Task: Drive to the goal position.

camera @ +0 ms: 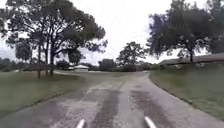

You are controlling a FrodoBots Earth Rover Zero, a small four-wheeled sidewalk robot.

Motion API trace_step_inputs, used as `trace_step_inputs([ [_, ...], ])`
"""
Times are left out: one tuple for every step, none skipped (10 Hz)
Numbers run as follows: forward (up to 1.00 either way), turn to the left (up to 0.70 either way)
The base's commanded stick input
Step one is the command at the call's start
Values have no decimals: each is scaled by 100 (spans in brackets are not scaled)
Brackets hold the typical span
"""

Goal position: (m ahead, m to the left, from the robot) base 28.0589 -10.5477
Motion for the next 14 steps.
trace_step_inputs([
  [70, 0],
  [70, 0],
  [70, 0],
  [70, 0],
  [70, 0],
  [70, 0],
  [70, 0],
  [70, 0],
  [70, 0],
  [70, 0],
  [70, 0],
  [70, 0],
  [70, 0],
  [70, 0],
])
